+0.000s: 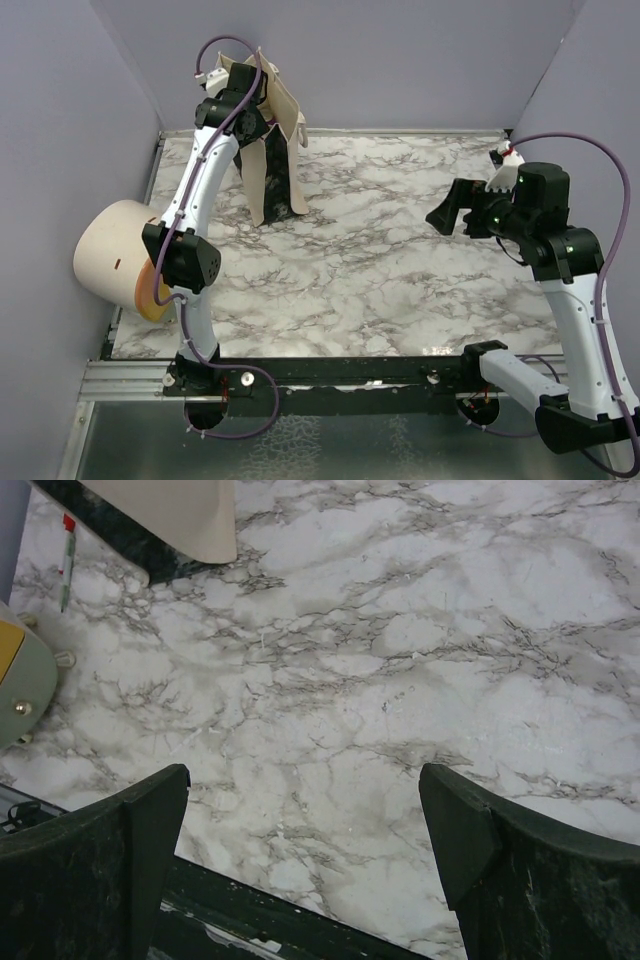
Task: Take the beverage out of the canvas bag
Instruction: Move the canvas bag to the center of the board.
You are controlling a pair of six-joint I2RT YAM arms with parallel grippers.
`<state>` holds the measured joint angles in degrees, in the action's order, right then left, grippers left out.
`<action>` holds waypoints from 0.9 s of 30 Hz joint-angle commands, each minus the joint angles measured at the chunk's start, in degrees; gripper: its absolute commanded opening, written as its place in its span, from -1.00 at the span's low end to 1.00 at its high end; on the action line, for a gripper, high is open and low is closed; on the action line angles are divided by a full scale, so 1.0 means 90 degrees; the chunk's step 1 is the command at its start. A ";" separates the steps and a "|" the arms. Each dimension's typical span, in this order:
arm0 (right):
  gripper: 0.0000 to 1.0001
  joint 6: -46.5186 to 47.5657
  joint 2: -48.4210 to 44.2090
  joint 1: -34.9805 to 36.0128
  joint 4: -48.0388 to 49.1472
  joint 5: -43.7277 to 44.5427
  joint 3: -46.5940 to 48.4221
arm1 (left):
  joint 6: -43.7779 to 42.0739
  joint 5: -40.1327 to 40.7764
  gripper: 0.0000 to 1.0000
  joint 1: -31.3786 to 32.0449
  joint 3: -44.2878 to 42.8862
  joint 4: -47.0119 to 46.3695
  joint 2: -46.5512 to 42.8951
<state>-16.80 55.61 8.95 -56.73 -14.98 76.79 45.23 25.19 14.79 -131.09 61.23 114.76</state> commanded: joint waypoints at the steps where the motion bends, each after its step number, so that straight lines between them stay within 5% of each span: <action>1: 0.99 0.0062 0.0083 0.0041 0.0295 0.0131 -0.0053 | -0.0184 0.0504 0.16 0.0100 -0.0030 0.0362 -0.0071; 6: 0.99 -0.0012 0.0311 0.0040 0.0327 -0.0017 0.0064 | -0.0478 0.0440 -0.44 0.0122 0.0014 0.0367 -0.0178; 18: 0.99 -0.0232 0.0806 0.0040 0.0190 -0.0466 0.0093 | -0.0375 -0.0503 -0.89 0.0332 0.0705 0.0094 -0.0749; 27: 0.99 -0.0316 0.1081 0.0041 0.0401 -0.1042 0.0082 | -0.0188 -0.1400 -1.00 0.0349 0.1524 -0.0172 -0.1463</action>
<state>-19.14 65.28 8.95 -55.66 -20.14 76.55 42.17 21.80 16.84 -120.68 58.92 107.90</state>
